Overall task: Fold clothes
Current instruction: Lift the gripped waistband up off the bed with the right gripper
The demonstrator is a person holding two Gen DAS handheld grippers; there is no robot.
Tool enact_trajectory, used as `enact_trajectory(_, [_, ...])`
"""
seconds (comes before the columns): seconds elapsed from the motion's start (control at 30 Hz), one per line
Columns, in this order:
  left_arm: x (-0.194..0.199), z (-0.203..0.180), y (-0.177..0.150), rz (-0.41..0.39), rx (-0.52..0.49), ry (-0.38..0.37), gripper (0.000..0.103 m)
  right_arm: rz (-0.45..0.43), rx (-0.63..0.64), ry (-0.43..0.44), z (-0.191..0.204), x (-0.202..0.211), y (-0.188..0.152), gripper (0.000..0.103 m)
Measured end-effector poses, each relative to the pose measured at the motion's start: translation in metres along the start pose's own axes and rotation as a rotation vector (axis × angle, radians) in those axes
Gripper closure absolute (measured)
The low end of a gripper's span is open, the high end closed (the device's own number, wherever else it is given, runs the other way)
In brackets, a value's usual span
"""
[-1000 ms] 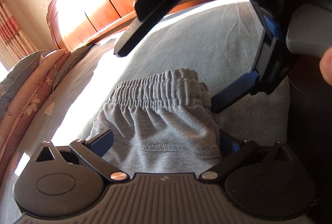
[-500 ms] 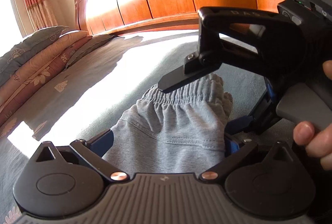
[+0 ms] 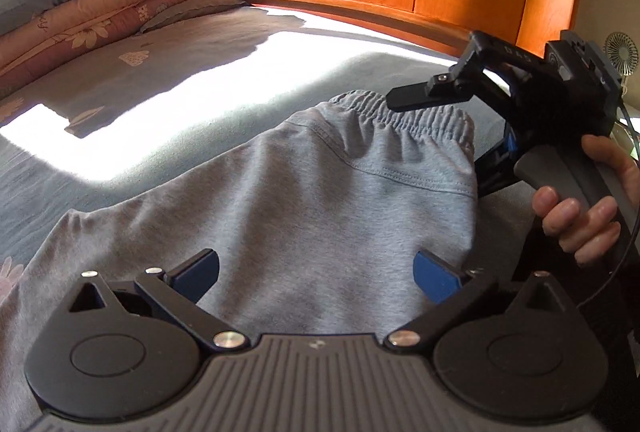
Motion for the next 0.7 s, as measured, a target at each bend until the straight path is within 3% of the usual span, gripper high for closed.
enact_trajectory(0.1, [-0.002,0.027,-0.014,0.049,0.146,-0.019,0.001,0.013,0.065,-0.041,0.005,-0.005,-0.005,0.000])
enact_trajectory(0.23, [-0.001,0.040,-0.024,0.059,0.226,-0.054,0.001,0.026,0.135,-0.069,0.007,-0.009,-0.012,0.000])
enact_trajectory(0.53, [0.005,0.048,-0.028,0.007,0.308,-0.103,0.001,-0.012,0.154,-0.073,0.011,-0.010,-0.013,0.000])
enact_trajectory(0.7, [0.005,0.047,-0.028,0.020,0.268,-0.120,0.001,-0.016,0.171,-0.095,0.011,-0.013,-0.015,0.000])
Point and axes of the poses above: each gripper's, at about its wrist camera, not at the fingertips, and x roughly against the way its jaws point, z to its left, y to its top, the point moved 7 cm from there along -x, roughly the way its jaws point, and after that the axes turned 2 degrees about -z, right-handed, at the moved point
